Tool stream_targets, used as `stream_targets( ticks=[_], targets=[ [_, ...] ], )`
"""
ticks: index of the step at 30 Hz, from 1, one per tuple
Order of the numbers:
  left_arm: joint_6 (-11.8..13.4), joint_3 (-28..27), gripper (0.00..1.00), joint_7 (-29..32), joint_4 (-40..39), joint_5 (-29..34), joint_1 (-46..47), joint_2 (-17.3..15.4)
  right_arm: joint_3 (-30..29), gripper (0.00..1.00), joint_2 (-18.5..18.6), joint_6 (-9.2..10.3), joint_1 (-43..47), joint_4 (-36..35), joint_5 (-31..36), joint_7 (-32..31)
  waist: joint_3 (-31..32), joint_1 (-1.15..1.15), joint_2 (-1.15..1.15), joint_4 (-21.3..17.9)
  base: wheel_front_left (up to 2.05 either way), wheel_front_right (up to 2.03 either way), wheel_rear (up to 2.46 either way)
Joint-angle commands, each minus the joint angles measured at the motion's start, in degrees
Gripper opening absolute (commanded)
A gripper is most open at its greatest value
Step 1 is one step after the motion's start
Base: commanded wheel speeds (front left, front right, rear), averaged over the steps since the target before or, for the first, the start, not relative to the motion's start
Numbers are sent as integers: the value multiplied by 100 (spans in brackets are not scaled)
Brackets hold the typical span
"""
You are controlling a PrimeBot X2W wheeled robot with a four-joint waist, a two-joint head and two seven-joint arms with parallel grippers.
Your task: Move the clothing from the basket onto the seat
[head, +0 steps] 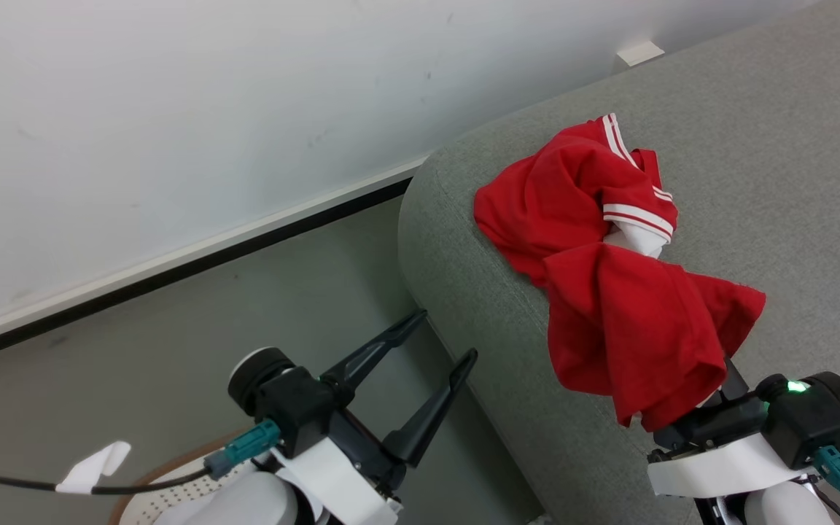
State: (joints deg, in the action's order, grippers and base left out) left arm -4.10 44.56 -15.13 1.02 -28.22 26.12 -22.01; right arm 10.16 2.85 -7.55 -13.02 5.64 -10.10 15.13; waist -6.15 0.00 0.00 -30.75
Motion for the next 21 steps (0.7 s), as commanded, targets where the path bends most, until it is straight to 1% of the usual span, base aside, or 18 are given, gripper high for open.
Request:
stream_targets(
  ticks=[1, 6, 10, 12, 15, 21],
  targets=[
    [-29, -22, 100, 1, 15, 101, -67, 9, -62, 0, 9, 14, 67, -76, -8, 0, -62, 0, 0, -30, 0, 0, 0],
    [-94, -73, 100, 2, 8, 159, -66, -54, -237, 0, 8, 14, 58, -295, -142, 0, -221, 0, 0, -41, 0, 0, 0],
    [-118, -159, 100, 2, -126, 164, -136, -220, -508, 0, 9, 14, -238, -300, -22, 1, -448, 0, 0, -22, 0, 0, 0],
    [-126, -191, 100, 14, -249, 157, -159, -351, -767, 0, 8, 14, -394, -376, 169, 0, -635, 0, 0, 67, 0, 0, 0],
    [-128, -285, 100, 31, -478, 124, -223, -618, -1174, 0, 6, 14, -643, -526, 204, -5, -956, 0, 0, 217, 0, 0, 0],
    [-158, -580, 100, 55, -983, -9, -355, -1271, -1910, 0, 6, 14, -1307, -642, 395, -258, -1610, 0, 0, 560, 0, 0, 0]
  ],
)
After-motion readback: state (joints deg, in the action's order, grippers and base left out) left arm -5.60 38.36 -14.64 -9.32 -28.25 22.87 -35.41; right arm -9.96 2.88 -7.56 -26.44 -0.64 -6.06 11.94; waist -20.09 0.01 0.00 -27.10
